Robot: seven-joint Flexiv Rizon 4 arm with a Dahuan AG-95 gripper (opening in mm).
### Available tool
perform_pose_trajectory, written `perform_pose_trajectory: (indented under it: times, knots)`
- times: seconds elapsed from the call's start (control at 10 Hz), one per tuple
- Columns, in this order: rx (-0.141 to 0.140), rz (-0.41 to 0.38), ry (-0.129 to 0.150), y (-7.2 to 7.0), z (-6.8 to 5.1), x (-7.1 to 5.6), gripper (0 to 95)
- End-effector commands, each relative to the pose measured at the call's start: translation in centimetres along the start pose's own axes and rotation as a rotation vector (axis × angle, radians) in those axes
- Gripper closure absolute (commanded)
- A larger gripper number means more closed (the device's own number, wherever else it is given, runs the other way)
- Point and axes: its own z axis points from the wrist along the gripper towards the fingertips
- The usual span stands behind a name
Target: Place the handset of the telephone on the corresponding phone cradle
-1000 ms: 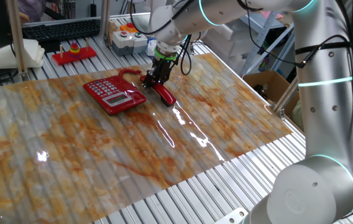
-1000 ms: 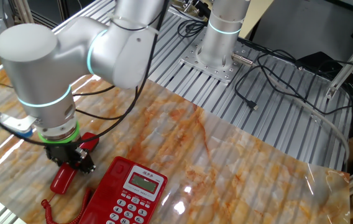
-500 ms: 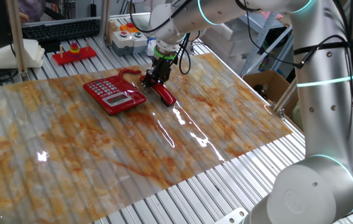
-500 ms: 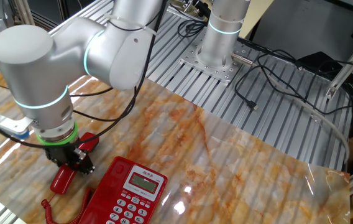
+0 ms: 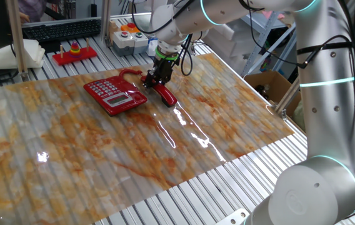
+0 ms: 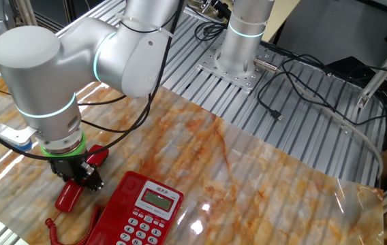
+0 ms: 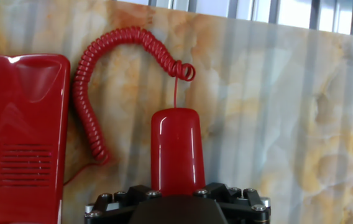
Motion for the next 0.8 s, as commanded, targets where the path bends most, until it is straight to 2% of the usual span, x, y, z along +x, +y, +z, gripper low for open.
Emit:
perform_pose_trajectory:
  times: [0.1, 0.5, 0.8]
  knots:
    - [0.001, -0.004, 0.0, 0.0, -0.04, 0.1, 19.0]
    - [0.001, -0.018, -0.011, 0.0, -0.04, 0.1, 19.0]
    - [0.001, -0.016, -0.005, 0.03, -0.07, 0.14, 19.0]
